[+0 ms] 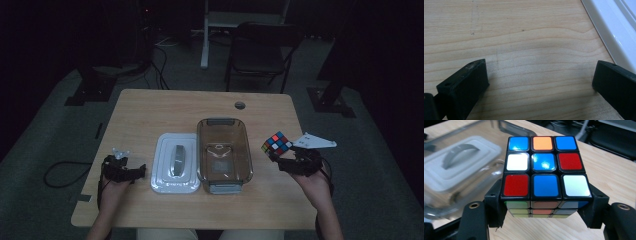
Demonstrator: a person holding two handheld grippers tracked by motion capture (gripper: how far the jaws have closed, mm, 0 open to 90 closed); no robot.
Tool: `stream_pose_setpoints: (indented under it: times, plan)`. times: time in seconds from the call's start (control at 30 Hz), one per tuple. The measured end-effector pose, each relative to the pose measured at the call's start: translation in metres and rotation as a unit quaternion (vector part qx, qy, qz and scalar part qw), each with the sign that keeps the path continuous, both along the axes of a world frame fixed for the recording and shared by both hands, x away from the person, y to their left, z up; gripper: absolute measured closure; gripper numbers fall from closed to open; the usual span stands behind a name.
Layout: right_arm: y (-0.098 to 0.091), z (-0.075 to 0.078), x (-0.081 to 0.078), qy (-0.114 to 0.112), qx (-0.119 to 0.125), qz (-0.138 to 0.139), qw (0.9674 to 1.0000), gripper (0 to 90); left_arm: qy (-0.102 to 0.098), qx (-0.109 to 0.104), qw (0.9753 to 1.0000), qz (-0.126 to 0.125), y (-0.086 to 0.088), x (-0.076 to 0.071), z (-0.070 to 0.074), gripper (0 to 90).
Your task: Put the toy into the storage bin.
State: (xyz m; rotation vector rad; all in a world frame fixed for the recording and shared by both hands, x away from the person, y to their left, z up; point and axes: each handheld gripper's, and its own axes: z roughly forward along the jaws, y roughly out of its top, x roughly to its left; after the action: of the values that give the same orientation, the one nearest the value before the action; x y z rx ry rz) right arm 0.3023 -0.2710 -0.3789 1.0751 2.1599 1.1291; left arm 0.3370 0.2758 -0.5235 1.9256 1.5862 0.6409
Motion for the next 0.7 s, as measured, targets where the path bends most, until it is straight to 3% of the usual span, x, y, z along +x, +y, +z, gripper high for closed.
stream_pose_setpoints:
  times: [0.2,0.4,0.7]
  plan:
    - [0.018,0.009,-0.001,-0.008,0.01,0.035,0.9993,33.8,0.0,0.0,1.0,0.0,0.0,0.0,0.0,0.9]
    - [0.043,0.014,-0.002,-0.008,0.014,0.084,0.9964,33.8,0.0,0.0,1.0,0.0,0.0,0.0,0.0,0.9]
    - [0.079,0.019,0.003,0.001,-0.023,0.145,0.9892,33.8,0.001,0.001,1.0,-0.001,0.0,0.0,0.0,0.9]
